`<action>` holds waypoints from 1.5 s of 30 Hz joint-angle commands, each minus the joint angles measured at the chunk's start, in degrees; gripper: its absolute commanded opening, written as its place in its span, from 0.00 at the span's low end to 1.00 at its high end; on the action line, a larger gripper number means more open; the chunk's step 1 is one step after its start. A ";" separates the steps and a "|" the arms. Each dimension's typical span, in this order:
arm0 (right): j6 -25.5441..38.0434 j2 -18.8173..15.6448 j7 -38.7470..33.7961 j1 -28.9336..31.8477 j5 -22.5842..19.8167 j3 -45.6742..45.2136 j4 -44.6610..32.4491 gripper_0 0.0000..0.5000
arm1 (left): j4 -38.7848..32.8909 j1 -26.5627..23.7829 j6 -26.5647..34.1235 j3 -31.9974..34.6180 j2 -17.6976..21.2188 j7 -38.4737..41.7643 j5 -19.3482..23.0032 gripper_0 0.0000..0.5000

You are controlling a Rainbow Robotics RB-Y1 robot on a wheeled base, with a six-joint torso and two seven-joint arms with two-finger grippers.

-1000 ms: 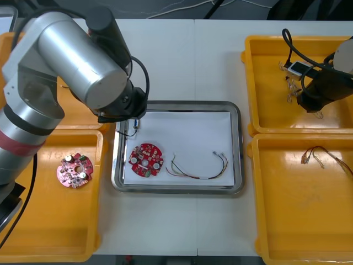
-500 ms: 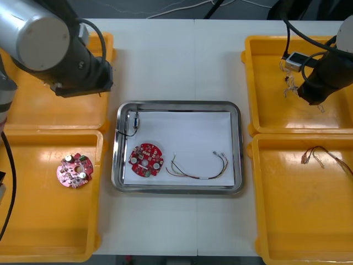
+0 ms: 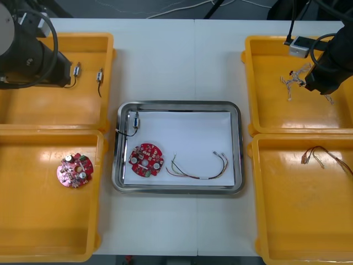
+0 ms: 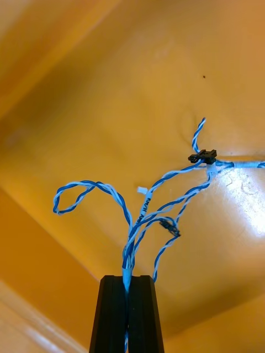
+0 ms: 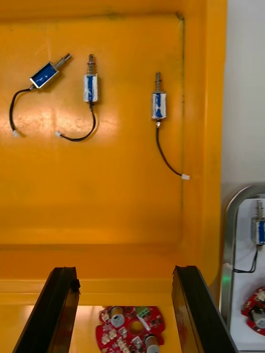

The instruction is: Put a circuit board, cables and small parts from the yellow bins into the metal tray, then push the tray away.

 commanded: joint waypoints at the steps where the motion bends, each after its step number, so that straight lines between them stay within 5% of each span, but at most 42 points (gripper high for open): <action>1: 4.15 -2.55 -0.78 -2.24 -0.72 -2.42 -6.10 0.00 | 2.36 0.70 0.36 2.97 3.32 -2.56 -0.40 1.00; 18: 9.47 -2.46 -4.12 -2.33 -3.88 -4.35 -19.63 0.00 | 15.28 0.18 -11.64 6.13 3.50 -17.15 -4.54 1.00; 45: 9.47 -7.74 -14.85 -7.43 -5.29 -7.78 -18.40 0.00 | 24.51 -4.66 -20.17 6.22 3.41 -30.86 -4.18 1.00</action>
